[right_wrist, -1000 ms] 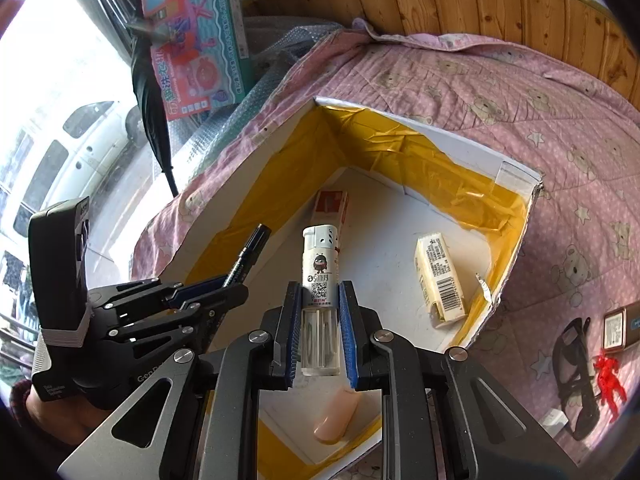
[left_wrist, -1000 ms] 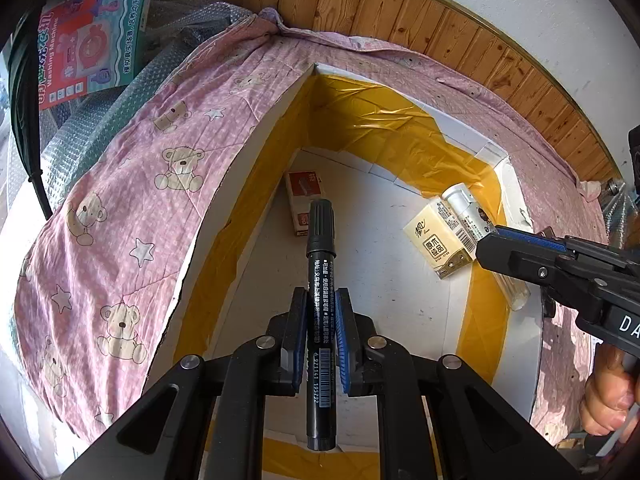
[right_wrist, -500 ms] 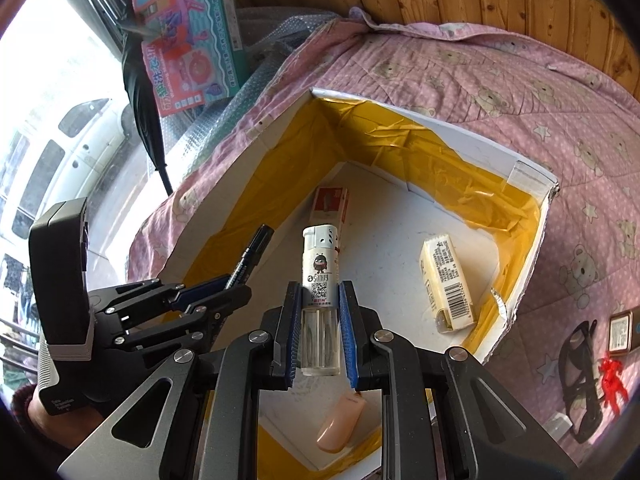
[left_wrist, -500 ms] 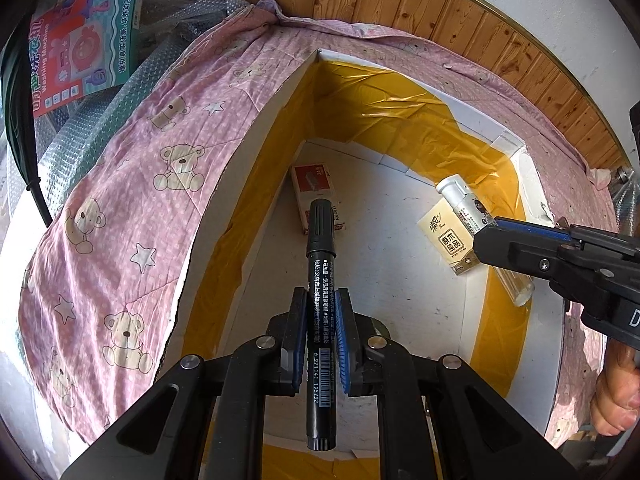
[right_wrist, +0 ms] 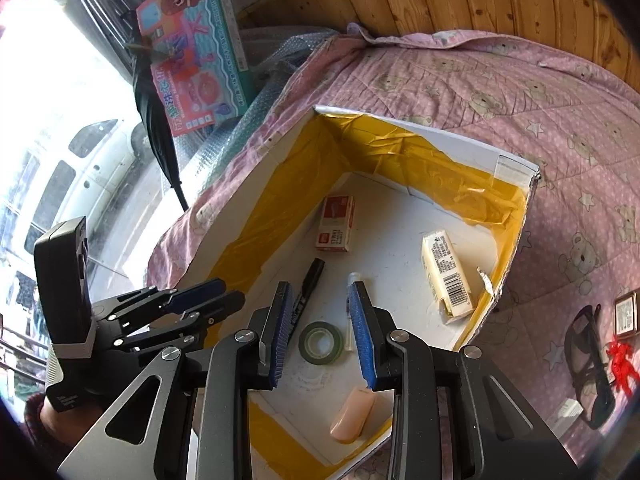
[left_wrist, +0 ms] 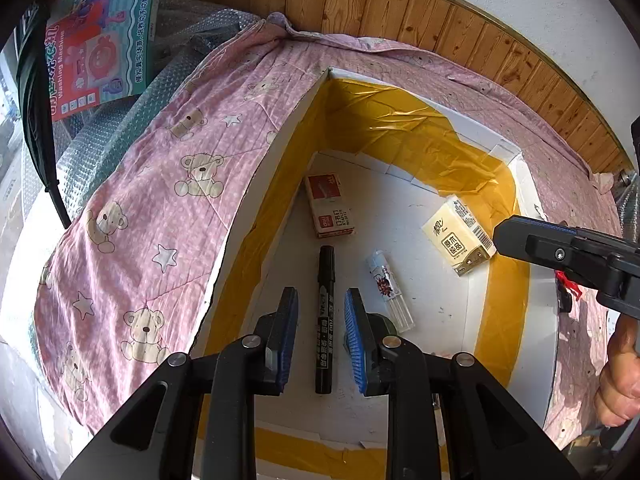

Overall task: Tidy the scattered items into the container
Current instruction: 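Open the left tool to drop the marker while the right releases the perfume into the box, then withdraw both open tools from the box toward the remaining items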

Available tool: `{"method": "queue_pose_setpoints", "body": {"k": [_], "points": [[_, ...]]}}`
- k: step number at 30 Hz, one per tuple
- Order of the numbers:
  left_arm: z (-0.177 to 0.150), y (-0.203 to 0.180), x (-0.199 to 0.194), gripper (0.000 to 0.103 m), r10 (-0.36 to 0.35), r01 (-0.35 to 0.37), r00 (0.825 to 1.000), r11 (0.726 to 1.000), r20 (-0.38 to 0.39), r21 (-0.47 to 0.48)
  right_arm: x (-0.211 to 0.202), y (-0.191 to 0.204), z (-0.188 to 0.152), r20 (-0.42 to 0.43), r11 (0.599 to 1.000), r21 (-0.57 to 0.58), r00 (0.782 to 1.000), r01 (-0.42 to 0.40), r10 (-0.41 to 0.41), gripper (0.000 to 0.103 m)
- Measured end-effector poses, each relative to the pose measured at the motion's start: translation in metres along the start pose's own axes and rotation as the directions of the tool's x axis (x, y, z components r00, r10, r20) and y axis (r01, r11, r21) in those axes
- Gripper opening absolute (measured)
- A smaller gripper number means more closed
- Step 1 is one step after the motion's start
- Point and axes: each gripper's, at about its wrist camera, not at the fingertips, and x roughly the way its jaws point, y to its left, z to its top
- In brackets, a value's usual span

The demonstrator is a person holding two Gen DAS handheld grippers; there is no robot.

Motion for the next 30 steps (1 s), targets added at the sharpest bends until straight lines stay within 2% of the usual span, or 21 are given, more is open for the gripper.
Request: {"method": "queue_pose_setpoints", "body": {"k": [13,30], "points": [[-0.019,-0.017,-0.038,0.026,0.034,-0.035,0.998,0.999,0.059,0.022,-0.023,0.012,-0.043,0.027,0.998,0.008,0.998,-0.063,0.063,0.033],[-0.038,-0.045,-0.094,0.026,0.040,-0.047,0.991,0.997,0.131,0.056,-0.069,0.027,-0.079,0.086,0.993,-0.003,0.990,-0.114,0.114,0.033]]}}
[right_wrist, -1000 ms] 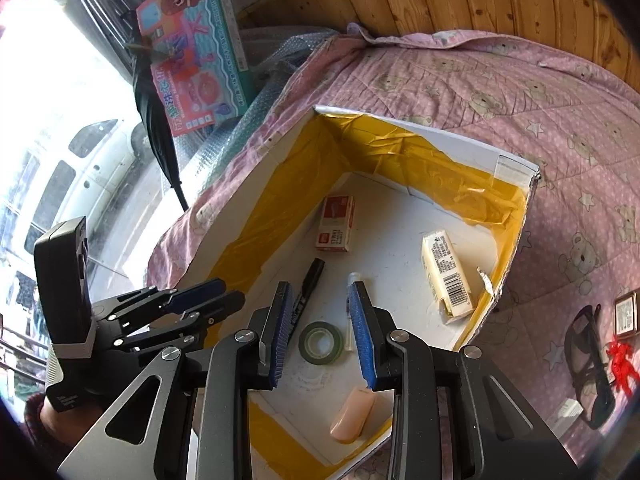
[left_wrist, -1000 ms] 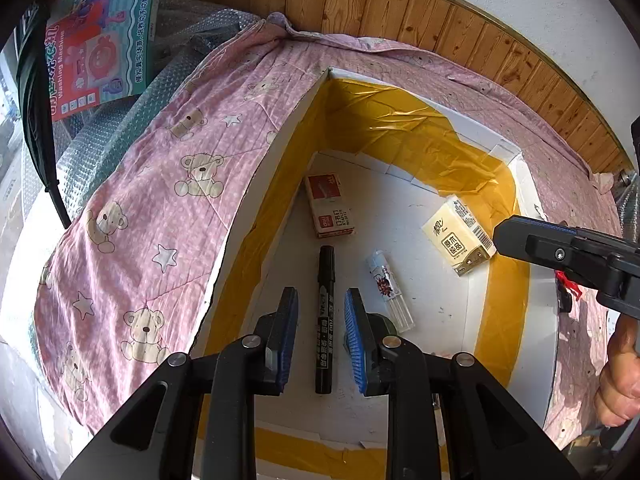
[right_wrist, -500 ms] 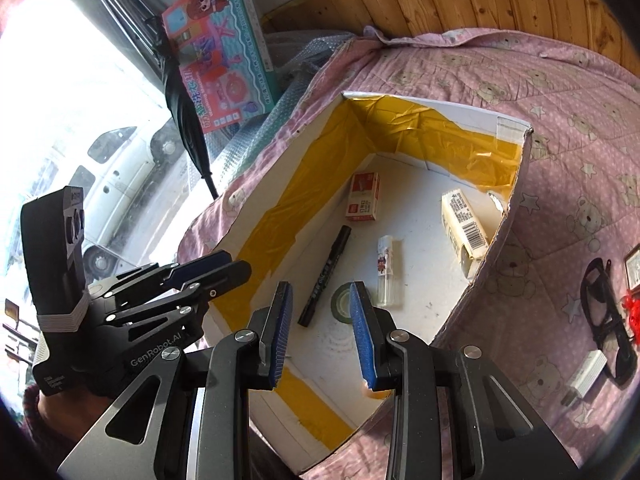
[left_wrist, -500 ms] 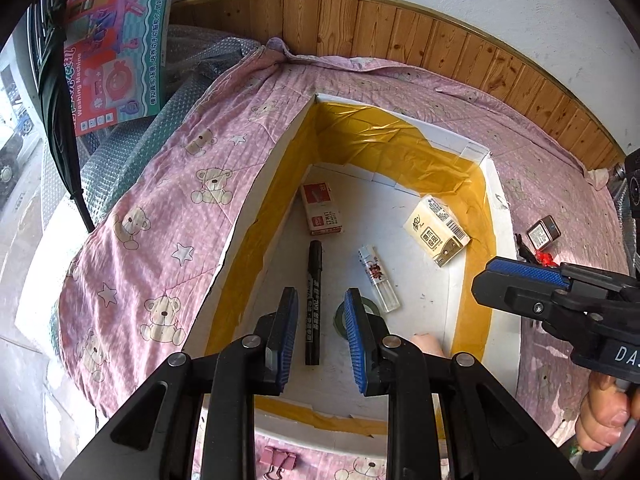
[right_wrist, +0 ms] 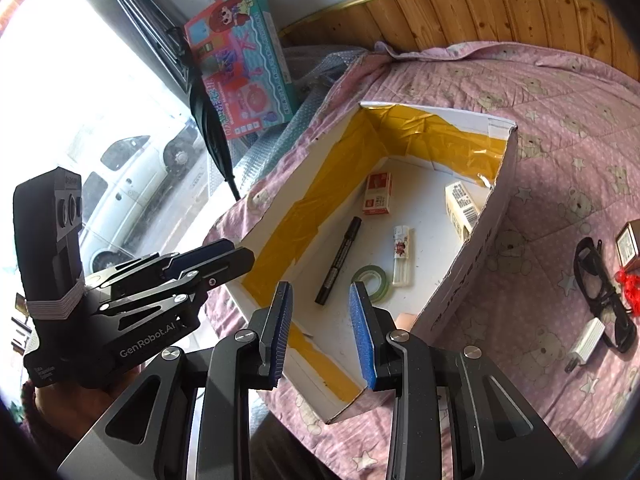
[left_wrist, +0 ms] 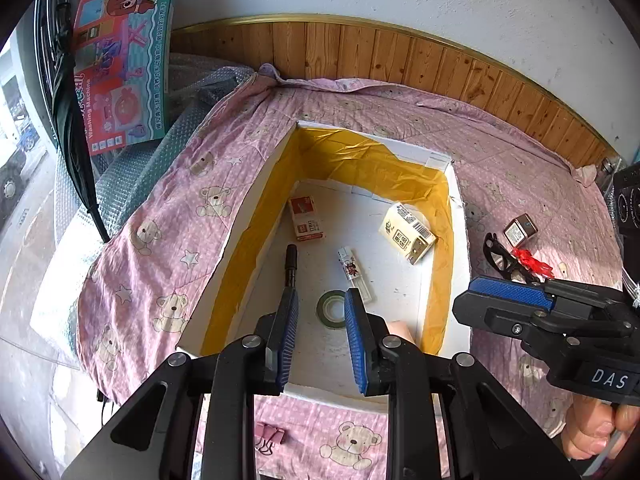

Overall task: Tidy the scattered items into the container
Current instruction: 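Withdraw both open tools from the box toward the remaining items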

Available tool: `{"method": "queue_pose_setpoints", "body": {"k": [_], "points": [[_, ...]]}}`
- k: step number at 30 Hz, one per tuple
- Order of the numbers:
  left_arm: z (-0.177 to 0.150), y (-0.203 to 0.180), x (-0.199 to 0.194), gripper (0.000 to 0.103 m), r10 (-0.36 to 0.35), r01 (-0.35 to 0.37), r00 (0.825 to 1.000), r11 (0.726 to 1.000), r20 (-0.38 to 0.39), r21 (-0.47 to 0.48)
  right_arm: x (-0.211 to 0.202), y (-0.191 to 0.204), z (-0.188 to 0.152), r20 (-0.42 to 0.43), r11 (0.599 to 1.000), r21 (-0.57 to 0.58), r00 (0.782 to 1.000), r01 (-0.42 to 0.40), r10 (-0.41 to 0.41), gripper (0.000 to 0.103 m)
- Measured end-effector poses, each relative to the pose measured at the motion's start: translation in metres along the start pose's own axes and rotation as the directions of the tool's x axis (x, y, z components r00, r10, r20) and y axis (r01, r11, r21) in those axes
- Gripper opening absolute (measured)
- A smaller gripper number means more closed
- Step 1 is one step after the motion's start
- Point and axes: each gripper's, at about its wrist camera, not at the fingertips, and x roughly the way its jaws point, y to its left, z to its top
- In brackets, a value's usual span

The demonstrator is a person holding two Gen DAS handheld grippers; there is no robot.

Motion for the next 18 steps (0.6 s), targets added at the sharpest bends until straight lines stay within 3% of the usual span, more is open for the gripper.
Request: {"method": "queue_pose_setpoints", "body": {"k": [18], "points": [[-0.019,-0.021,-0.035,0.026,-0.028,0.028,0.999,1.000,0.019,-0.011,-0.033,0.005,-0.043,0.035,0.998,0.022,0.998,-0.053,0.052,0.033]]}}
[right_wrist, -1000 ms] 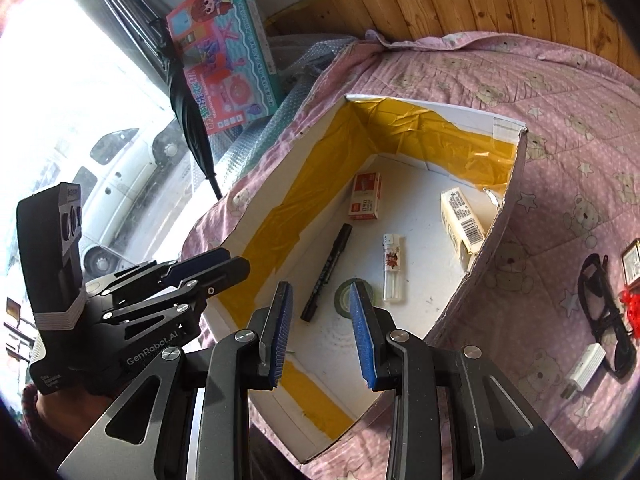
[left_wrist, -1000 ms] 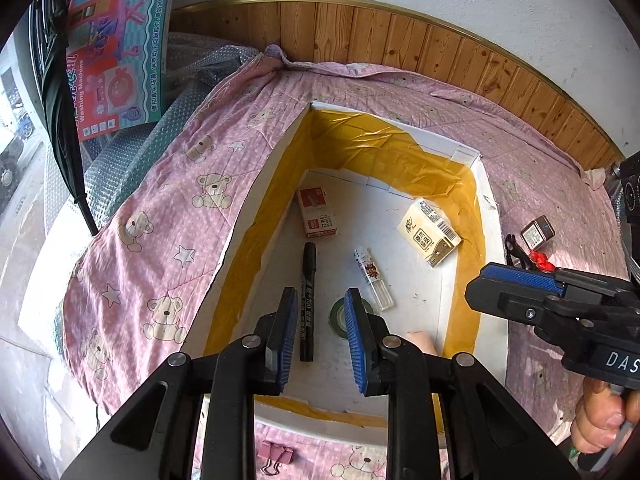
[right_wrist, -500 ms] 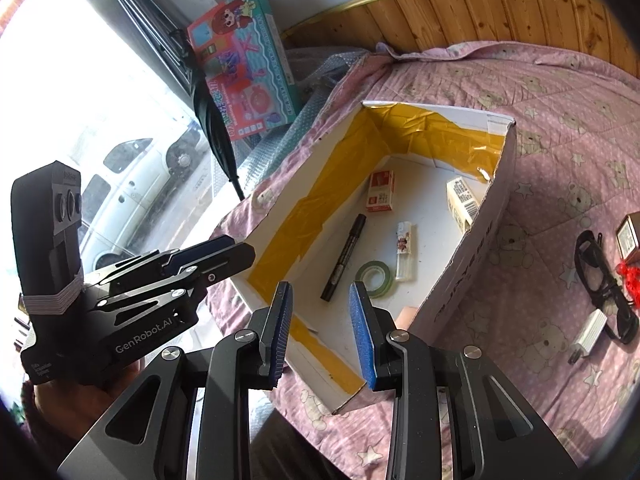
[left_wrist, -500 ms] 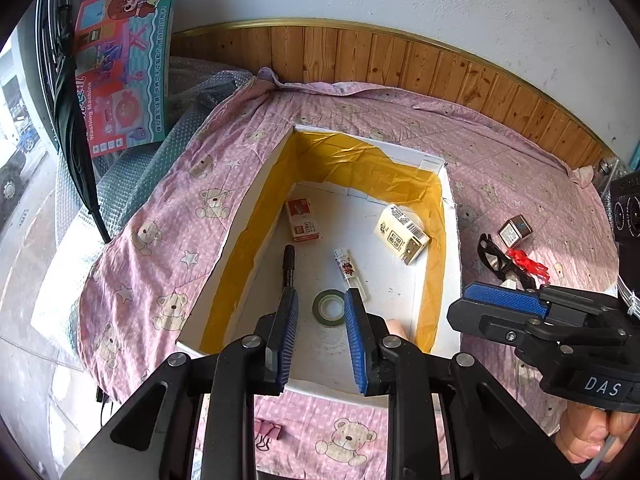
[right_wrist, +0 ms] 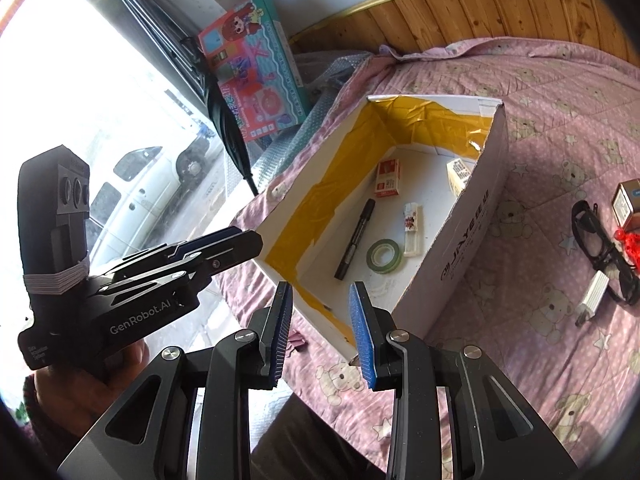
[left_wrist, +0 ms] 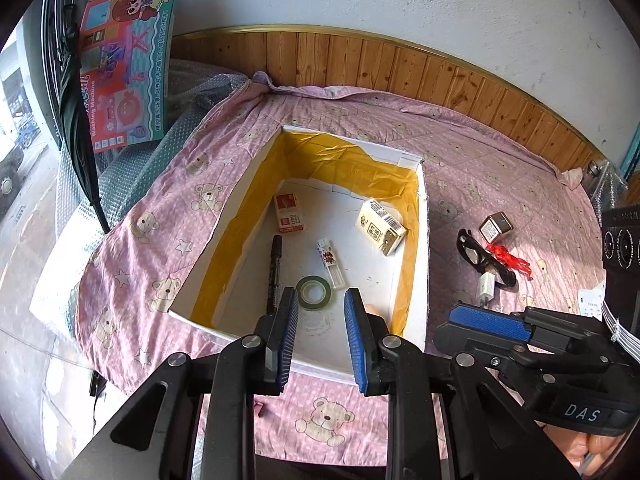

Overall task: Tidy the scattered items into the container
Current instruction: 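Withdraw both open tools from the box toward the remaining items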

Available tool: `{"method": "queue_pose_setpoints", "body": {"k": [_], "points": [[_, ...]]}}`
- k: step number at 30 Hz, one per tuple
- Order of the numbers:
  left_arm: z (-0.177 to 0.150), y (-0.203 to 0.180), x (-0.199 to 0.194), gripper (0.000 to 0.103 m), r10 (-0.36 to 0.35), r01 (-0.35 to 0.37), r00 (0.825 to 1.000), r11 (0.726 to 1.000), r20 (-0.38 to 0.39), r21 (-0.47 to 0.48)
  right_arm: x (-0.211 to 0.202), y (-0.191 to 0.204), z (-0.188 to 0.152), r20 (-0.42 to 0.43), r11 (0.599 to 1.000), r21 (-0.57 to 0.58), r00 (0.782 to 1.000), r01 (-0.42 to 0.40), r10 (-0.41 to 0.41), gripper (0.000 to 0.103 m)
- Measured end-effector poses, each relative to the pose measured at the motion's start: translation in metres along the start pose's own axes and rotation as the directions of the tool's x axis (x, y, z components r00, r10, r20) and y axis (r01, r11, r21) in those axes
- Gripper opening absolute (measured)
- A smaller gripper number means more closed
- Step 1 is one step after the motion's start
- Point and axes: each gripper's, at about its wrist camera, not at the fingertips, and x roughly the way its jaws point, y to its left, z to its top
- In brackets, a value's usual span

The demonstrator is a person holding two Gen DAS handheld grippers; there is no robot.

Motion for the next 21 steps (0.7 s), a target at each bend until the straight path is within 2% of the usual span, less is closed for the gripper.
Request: {"method": "queue_pose_setpoints", "body": {"k": [7,12,21], "points": [[-0.007,-0.010,-0.008,0.026,-0.020,0.020,1.000,1.000,0.006,-0.004,-0.015,-0.002,-0.013,0.019,1.000,0.015,1.000,-0.015,0.015,0.033],[-0.016,-0.020,-0.009,0.026,-0.076,0.076,0.997,0.997,0.007,-0.006,-0.029,-0.007,-0.025,0.050,0.999,0.027,0.999,-0.019,0.018,0.033],[-0.039,-0.063,0.011,0.026,-0.131,0.133,0.990,0.990,-0.060,0.040,-0.043,-0.047,-0.057,0.063,0.993,0.117,0.998,-0.010,0.003,0.033]]}}
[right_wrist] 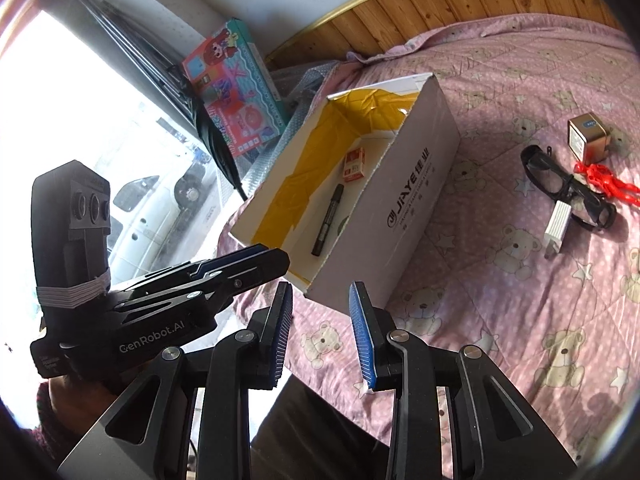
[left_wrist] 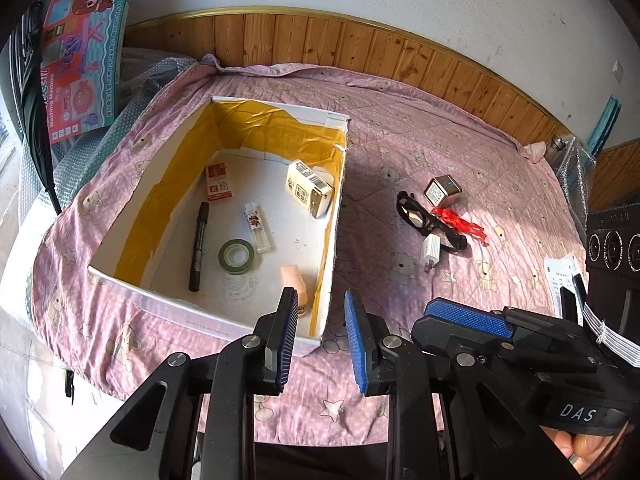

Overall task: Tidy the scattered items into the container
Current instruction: 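Withdraw both open tools from the box toward the remaining items, then grasp the white charger with the left tool while the right grasps the black glasses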

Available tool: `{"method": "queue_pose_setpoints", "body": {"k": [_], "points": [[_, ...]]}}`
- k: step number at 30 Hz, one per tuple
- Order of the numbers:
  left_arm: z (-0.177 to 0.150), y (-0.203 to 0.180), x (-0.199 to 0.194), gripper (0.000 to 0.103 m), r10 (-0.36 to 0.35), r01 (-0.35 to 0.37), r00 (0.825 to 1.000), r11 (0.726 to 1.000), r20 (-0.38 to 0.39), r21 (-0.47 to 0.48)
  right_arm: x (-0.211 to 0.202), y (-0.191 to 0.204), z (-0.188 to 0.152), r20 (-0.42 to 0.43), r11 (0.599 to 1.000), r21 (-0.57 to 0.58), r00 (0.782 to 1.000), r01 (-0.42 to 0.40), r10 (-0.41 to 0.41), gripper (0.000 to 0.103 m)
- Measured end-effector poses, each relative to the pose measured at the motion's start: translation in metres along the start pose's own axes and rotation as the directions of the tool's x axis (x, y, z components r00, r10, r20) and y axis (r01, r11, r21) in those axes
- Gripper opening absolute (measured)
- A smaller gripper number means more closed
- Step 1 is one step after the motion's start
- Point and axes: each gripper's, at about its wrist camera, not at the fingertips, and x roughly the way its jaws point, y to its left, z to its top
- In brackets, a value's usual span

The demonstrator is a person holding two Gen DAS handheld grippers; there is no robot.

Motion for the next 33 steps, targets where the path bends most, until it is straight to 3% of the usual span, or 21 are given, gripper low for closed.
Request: {"method": "queue_pose_setpoints", "body": {"k": [14,18,27,33], "points": [[-0.021,-0.062,0.061,0.028,-0.077,0.083,0.989,0.995,-0.125,0.049,-0.027,-0.092,-0.023,0.020,0.982,0.183,0.998,0.054,-0.059,0.033],[-0.018,-0.080,0.079,0.033,-0.097,0.108,0.985,0.992,-0.145,0.066,-0.036,-0.129,-0.023,0.029,0.962,0.256,0.994,0.091,-0.102,0.033],[0.000,-0.117,0.143,0.035,-0.135,0.155,0.967,0.985,-0.216,0.079,-0.051,-0.187,0.007,0.052,0.933,0.320,0.980,0.166,-0.193,0.033],[0.019,-0.134,0.178,0.037,-0.143,0.168,0.961,0.982,-0.235,0.086,-0.048,-0.200,0.039,0.054,0.939,0.261,0.967,0.225,-0.247,0.033]]}}
